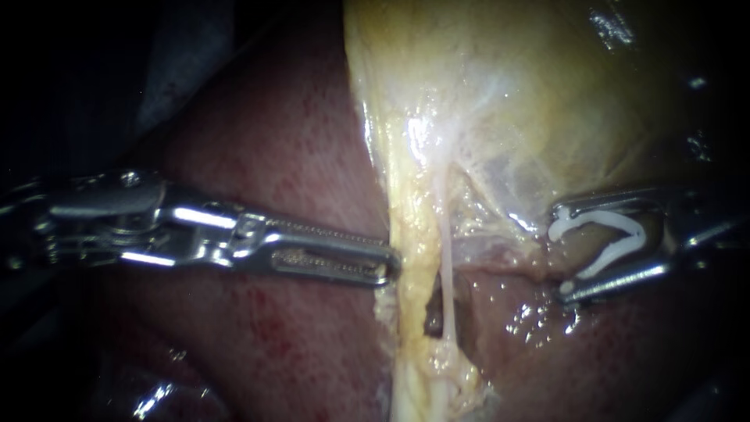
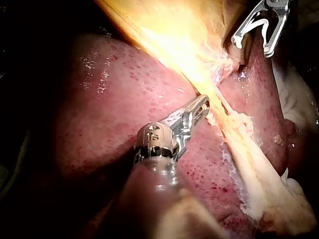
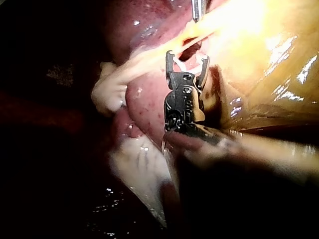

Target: Clipping first clip left tube

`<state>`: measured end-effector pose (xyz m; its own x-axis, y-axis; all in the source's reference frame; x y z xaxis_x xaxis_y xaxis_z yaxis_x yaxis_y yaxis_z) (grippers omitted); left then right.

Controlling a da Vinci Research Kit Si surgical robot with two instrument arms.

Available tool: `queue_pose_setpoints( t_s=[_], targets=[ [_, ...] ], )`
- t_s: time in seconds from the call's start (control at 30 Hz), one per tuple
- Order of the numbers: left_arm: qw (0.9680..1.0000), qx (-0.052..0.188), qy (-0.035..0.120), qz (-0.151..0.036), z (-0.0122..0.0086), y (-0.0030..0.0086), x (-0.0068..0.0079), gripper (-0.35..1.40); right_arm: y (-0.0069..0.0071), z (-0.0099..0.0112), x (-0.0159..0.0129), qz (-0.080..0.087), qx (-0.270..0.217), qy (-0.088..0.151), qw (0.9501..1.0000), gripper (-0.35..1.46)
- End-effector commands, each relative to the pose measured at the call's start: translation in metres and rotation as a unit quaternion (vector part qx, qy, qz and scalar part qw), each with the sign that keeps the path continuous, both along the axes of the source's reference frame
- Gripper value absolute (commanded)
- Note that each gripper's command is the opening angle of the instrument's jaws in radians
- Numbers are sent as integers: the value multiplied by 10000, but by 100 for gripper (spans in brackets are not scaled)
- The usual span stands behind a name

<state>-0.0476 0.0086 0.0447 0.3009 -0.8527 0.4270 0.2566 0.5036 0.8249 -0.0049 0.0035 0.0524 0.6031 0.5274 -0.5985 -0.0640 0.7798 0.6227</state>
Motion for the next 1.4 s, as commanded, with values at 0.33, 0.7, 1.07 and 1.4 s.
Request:
queue_pose_setpoints(
  t_s=[0.33,0.7,1.07,1.4],
  targets=[
    [10000,66,-29,38,-12,-10,16,-35,-3,-3,5,26,-11,-12,10000,60],
    [9998,191,-88,63,-42,-19,44,-35,-32,-1,35,-134,69,30,9999,60],
    [9997,199,-106,53,-49,-18,47,-35,-71,19,71,-381,93,99,9992,60],
    [9997,200,-105,50,-52,-19,46,-35,-100,40,101,-551,150,122,9983,60]
  ],
)
